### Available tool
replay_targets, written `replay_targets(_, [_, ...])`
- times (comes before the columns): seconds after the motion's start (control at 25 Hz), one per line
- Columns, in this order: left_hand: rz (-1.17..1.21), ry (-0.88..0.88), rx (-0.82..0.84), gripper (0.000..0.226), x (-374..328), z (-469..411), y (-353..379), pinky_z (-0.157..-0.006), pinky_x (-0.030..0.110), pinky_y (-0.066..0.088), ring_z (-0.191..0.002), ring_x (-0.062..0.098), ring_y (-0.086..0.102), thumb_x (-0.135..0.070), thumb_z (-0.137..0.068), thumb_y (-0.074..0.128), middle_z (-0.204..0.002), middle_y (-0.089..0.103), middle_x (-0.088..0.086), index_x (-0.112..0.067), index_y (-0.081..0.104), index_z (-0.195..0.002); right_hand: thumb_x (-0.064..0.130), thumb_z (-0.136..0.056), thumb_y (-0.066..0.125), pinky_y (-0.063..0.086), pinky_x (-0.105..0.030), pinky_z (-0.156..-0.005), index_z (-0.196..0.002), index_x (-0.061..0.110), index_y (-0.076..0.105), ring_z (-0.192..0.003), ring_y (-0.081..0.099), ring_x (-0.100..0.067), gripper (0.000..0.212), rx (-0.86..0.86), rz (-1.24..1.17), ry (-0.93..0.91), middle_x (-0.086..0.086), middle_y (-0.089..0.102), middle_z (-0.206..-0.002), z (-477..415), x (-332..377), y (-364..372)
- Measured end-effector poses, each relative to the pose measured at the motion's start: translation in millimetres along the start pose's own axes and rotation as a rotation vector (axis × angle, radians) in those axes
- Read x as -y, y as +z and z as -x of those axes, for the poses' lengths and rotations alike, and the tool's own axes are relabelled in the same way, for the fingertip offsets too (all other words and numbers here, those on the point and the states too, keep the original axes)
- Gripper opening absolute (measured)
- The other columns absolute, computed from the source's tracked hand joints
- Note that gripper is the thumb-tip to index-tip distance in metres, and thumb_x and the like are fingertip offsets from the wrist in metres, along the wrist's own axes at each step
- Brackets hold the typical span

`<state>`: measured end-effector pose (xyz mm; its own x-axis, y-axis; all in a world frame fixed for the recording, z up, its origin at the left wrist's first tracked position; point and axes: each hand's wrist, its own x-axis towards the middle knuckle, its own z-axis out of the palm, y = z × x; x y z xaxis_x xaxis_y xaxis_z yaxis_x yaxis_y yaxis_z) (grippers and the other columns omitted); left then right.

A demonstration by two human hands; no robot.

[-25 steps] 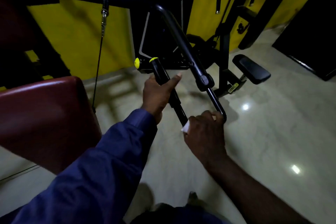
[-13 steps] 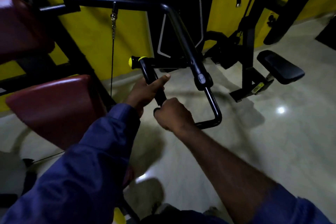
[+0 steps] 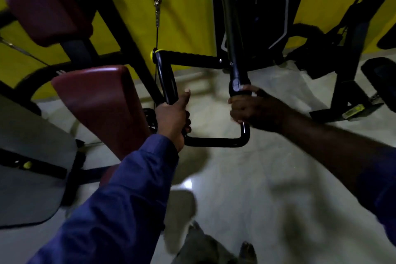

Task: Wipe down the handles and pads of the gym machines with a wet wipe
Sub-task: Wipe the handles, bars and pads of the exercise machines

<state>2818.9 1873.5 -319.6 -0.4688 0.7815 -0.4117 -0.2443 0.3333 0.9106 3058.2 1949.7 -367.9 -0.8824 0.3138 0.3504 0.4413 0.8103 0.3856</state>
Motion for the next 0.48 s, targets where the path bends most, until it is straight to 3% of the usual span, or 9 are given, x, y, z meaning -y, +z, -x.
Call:
replay_targets(0.12, [-0.009,0.024,-0.091,0.035,17,2,3,-0.039,0.023,0.027,-0.04,0.013,0.032,-0.039,-0.095,0.073,-0.053,0.037,-0.002,-0.021,0.045,-0.082,0.017,-0.095,0.061,0.031,-0.046,-0.121,-0.088,0.025,0.061,-0.121,0.064,-0.019,0.01,-0.02,-0.131,0.161,0.003,0.067,-0.1,2,18,10])
replay_targets(0.2, [-0.002,0.02,-0.093,0.033,18,2,4,-0.04,0.023,0.027,-0.04,0.013,0.033,-0.037,-0.096,0.072,-0.052,0.038,-0.003,-0.021,0.046,-0.082,0.015,-0.083,0.064,0.031,-0.045,-0.12,-0.084,0.02,0.063,-0.115,0.066,-0.025,0.005,-0.061,-0.273,0.184,-0.001,0.066,-0.093,22,60,9])
replay_targets(0.28, [0.001,0.014,-0.095,0.03,18,1,3,-0.04,0.024,0.026,-0.04,0.013,0.033,-0.034,-0.097,0.07,-0.051,0.038,-0.003,-0.021,0.047,-0.085,0.013,-0.082,0.058,0.033,-0.044,-0.12,-0.085,0.019,0.06,-0.103,0.067,-0.025,0.007,-0.03,-0.251,0.068,-0.002,0.062,-0.088,26,60,0])
replay_targets(0.36, [-0.004,0.018,-0.113,0.028,17,0,2,-0.04,0.023,0.027,-0.039,0.013,0.033,-0.033,-0.098,0.07,-0.05,0.039,-0.004,-0.019,0.049,-0.087,0.005,-0.089,0.045,0.028,-0.043,-0.122,-0.088,0.022,0.056,-0.096,0.067,-0.023,0.02,0.022,-0.104,-0.123,0.0,0.058,-0.086,7,17,-2])
replay_targets(0.48, [-0.032,0.045,-0.158,0.026,20,1,5,-0.037,0.022,0.028,-0.037,0.012,0.035,-0.031,-0.097,0.071,-0.052,0.042,0.0,-0.014,0.051,-0.091,0.001,-0.095,0.036,0.018,-0.044,-0.128,-0.091,0.02,0.055,-0.101,0.067,-0.024,0.027,0.001,-0.073,-0.158,0.0,0.06,-0.089,-11,-32,11])
